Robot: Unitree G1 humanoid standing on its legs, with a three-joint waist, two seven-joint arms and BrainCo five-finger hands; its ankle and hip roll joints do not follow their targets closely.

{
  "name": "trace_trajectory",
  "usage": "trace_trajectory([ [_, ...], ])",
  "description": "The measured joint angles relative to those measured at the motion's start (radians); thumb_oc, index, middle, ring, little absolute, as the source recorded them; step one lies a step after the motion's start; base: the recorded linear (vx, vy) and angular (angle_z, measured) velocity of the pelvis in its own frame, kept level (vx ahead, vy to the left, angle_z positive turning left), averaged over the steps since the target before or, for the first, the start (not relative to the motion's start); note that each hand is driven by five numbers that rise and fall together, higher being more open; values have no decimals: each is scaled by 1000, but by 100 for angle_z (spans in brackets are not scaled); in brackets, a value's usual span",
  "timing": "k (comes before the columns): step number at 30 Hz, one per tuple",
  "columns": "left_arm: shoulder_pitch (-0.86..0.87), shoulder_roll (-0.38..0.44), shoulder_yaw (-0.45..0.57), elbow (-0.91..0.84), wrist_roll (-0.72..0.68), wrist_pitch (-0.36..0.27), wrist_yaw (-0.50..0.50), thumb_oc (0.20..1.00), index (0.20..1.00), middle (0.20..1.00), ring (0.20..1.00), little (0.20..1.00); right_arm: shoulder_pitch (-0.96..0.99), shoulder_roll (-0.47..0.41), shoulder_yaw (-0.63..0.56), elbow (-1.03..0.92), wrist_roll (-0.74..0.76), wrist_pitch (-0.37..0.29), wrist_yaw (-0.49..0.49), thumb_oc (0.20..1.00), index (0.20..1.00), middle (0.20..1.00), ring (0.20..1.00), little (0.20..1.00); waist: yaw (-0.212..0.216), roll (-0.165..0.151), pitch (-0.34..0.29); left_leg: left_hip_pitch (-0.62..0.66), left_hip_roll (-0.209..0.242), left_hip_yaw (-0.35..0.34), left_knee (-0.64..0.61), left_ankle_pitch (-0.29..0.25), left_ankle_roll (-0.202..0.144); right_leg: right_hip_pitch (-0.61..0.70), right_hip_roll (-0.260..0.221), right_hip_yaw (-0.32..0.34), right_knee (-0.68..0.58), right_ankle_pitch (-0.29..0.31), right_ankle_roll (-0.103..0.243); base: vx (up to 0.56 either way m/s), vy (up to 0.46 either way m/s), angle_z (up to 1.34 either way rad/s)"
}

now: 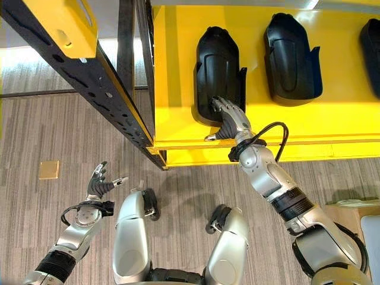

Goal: Move parts from the plastic box to the shelf.

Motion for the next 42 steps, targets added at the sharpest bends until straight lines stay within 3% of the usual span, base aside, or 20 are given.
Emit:
trace_trajectory([
  [3, 10, 4, 1, 0, -26, 0, -2, 1000, 1000, 1000, 1000, 1000, -16, -4, 8, -5, -18, -20, 0, 1000, 1000, 1000, 1000, 1000, -1, 1, 0, -13, 0, 2, -7, 6, -4, -9, -23, -32, 1, 5, -2, 0, 15, -4],
  [4, 13, 4, 1, 0, -30, 0, -3, 1000, 1000, 1000, 1000, 1000, -29, -10, 17, -7, -38, -32, 12, 200, 200, 200, 200, 200, -2, 1, -1, -17, 0, 3, -12, 11, -8, -19, -23, -32, 2, 7, -6, 0, 0, 0],
  [9, 9, 4, -1, 0, -30, -1, -5, 1000, 1000, 1000, 1000, 1000, -80, -15, 54, 5, -97, -42, -3, 200, 200, 200, 200, 200, -1, 9, 0, -15, -1, 1, -38, 34, -12, -20, -24, -44, 5, 3, -18, 3, 7, 3],
  [12, 12, 3, -3, 0, -30, -2, -6, 1000, 1000, 1000, 1000, 1000, -157, -8, 69, 68, -100, -9, -4, 200, 200, 200, 200, 200, 21, 21, -2, -14, -14, 1, -60, 48, -13, -21, -35, -53, 5, 2, -22, 16, 8, 11],
  [17, 3, 2, -10, 25, -31, -4, -10, 1000, 1000, 1000, 1000, 1000, -191, 3, 92, 111, -114, -12, -12, 200, 200, 200, 200, 200, 37, 22, -2, -11, -18, 5, -60, 53, -8, -17, -43, -56, 6, 6, -20, 12, 5, 3],
  [28, -22, 1, -39, 31, -69, -7, -3, 1000, 1000, 1000, 1000, 1000, -187, 28, 118, 140, -155, -11, -45, 200, 200, 200, 200, 200, 31, 23, -3, 5, -21, 13, -79, 55, -11, -12, -42, -56, -3, 4, -20, -1, 3, -1],
  [42, -30, 3, -40, 89, -80, -28, -4, 1000, 1000, 1000, 1000, 1000, -294, -25, 256, 250, -382, -189, -112, 200, 200, 200, 200, 200, 55, 25, -3, 1, -21, 6, -88, 59, -19, -11, -42, -72, -3, -1, -23, 3, -4, 1],
])
